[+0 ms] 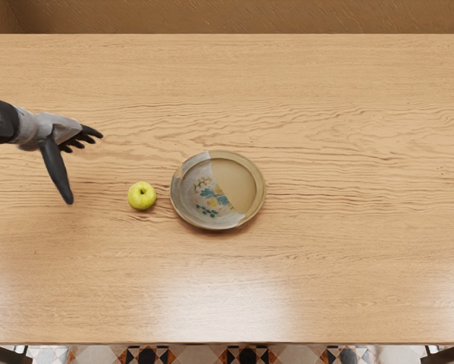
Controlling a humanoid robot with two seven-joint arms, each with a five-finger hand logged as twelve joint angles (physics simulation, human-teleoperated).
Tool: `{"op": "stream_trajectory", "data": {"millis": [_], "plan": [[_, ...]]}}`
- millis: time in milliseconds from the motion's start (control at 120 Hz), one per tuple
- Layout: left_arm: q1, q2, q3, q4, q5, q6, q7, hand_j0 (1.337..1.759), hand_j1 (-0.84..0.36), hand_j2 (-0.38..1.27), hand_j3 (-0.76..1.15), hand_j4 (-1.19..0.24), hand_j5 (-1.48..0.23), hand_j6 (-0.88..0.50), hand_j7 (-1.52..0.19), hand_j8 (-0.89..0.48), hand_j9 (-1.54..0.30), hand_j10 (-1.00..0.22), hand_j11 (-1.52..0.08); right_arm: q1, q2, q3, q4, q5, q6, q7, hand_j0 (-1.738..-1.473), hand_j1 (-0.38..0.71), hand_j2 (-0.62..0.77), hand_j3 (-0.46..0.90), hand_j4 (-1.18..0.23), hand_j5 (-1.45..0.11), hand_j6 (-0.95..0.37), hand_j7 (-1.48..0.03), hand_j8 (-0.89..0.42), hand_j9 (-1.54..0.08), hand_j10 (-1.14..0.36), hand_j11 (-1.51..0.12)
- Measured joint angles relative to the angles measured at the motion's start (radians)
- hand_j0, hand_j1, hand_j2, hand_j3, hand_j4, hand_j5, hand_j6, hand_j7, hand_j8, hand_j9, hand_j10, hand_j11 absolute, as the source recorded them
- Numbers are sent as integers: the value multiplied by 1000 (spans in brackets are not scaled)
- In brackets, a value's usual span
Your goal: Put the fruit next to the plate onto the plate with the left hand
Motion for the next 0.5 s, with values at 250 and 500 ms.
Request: {"op": "stream_trajectory", "data": {"millis": [250,500], "plan": [[-36,-200,74,-84,-45,230,-11,1658,280,12,0,-58,-75,-59,-75,-58,-75,-58,-75,0,0,0,0,0,0,0,-1658,-349,0,0,0,0,0,0,0,0,0,0],[-38,-287,81,-111,-100,298,-5,1658,162,31,0,-156,-203,-157,-203,-157,-203,-156,-203,0,0,0,0,0,0,0,-1658,-349,0,0,0,0,0,0,0,0,0,0]]}}
